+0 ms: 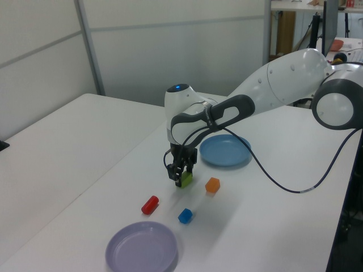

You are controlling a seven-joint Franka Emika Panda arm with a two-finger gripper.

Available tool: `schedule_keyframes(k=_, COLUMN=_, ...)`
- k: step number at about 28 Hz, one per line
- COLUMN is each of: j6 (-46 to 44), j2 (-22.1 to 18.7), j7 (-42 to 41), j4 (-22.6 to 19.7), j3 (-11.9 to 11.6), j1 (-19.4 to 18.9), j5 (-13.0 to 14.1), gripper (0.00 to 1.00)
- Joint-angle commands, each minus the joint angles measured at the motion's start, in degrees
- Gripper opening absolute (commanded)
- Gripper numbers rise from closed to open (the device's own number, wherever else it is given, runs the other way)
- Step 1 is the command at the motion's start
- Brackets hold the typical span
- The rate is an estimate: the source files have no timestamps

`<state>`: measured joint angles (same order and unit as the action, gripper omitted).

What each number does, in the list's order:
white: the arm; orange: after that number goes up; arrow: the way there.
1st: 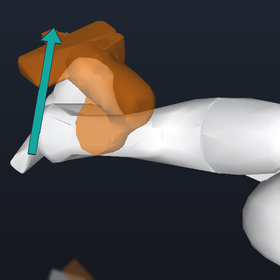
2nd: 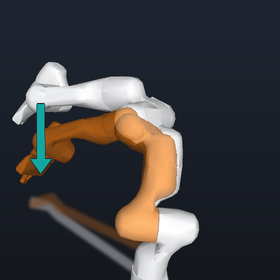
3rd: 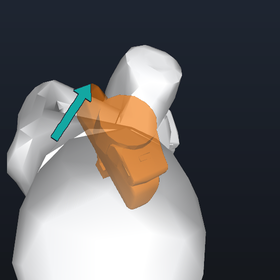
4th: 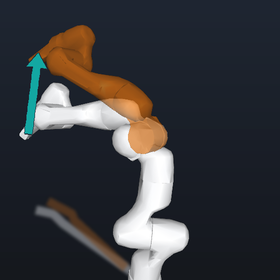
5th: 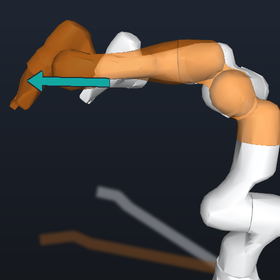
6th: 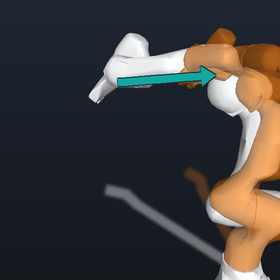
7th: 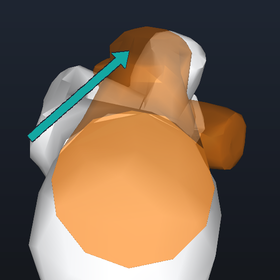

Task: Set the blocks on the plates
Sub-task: 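Lift the green block and place it on the light blue plate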

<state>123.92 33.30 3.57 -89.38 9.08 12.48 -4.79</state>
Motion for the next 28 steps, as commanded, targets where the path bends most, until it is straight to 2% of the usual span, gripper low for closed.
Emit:
schedule_keyframes(k=1, j6=0.4, j2=-2.9, j7=2.4, j4=-0.2, j3=-2.0, j1=0.4, j5=-0.6, gripper=0.36)
schedule_keyframes(k=3, j6=-0.9, j2=-5.0, j7=2.0, j4=-0.2, j3=-3.6, j1=1.1, j5=0.0, gripper=0.36)
schedule_keyframes(k=5, j6=-1.8, j2=-5.8, j7=1.9, j4=0.4, j3=-4.2, j1=2.1, j5=0.1, gripper=0.36)
schedule_keyframes(k=15, j6=-1.8, j2=-4.7, j7=-1.6, j4=1.3, j3=-4.4, j1=9.9, j5=0.2, gripper=0.37)
schedule_keyframes(k=20, j6=-1.6, j2=-1.4, j7=-1.8, j4=1.3, j3=-4.5, j1=11.3, j5=-0.1, gripper=0.37)
schedule_keyframes(k=24, j6=-0.9, j2=-1.0, j7=-1.9, j4=1.3, j3=-4.5, j1=11.4, j5=-0.1, gripper=0.37)
schedule_keyframes(k=28, j6=-0.8, j2=-1.0, j7=-2.1, j4=1.2, j3=-4.5, j1=11.4, j5=0.0, gripper=0.49)
